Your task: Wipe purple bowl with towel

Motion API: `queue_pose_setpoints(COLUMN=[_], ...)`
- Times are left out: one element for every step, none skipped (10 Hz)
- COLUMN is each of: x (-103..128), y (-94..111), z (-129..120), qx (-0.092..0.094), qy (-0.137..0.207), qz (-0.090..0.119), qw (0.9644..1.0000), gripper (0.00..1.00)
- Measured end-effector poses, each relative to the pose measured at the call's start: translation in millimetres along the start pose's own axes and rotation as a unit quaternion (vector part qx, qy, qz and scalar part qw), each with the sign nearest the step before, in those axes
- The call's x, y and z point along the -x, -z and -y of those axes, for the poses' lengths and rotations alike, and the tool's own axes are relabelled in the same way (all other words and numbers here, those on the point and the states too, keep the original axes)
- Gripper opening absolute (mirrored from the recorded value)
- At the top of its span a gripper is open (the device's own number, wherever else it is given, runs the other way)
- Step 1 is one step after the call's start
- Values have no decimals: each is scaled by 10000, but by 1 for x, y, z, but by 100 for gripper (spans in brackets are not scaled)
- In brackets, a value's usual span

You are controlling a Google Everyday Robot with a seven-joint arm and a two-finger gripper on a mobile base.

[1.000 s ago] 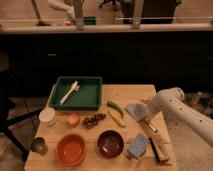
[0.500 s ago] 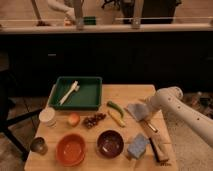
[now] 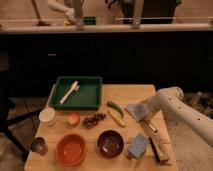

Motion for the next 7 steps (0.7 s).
queue_pose_setpoints(x=[0, 0, 1, 3, 3, 1, -2], y=[0, 0, 1, 0, 0, -1, -4], z=[0, 0, 0, 2, 2, -1, -5], qx=[0, 1, -2, 3, 5, 49, 107], qy=[1, -1, -9, 38, 37, -7, -32], qz=[-1, -1, 17, 11, 13, 36, 66], qw=[10000, 10000, 10000, 10000, 10000, 10000, 9999], gripper=[37, 28, 17, 7, 1, 0, 0])
